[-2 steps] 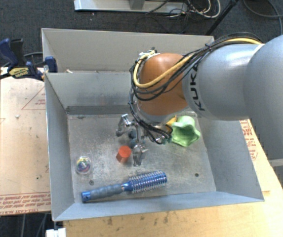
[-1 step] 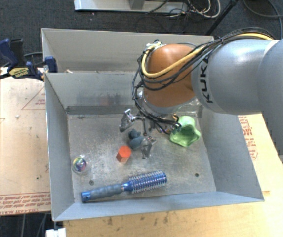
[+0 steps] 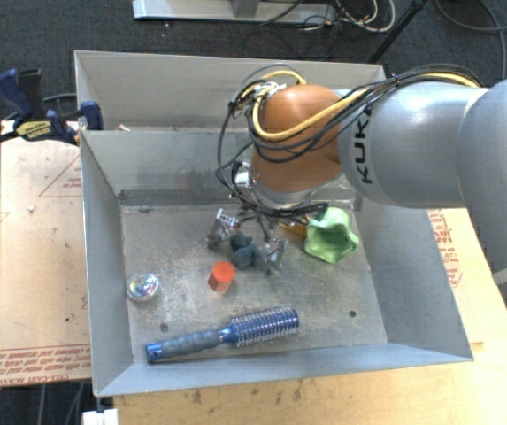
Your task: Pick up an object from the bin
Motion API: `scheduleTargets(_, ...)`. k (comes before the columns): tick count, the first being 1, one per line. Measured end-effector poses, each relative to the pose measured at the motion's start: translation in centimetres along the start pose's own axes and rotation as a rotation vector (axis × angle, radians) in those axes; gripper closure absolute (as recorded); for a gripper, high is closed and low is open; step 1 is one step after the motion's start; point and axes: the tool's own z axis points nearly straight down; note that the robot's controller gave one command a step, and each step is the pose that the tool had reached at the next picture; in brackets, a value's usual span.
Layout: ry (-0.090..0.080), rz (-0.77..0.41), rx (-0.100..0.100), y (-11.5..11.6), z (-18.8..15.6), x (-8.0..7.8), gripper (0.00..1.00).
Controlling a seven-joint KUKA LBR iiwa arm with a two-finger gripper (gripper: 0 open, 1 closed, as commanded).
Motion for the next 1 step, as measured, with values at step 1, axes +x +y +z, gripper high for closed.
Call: scheduleTargets(1,-0.005,-0.078,0.003,-1.23,-0.08,1.23,0.00)
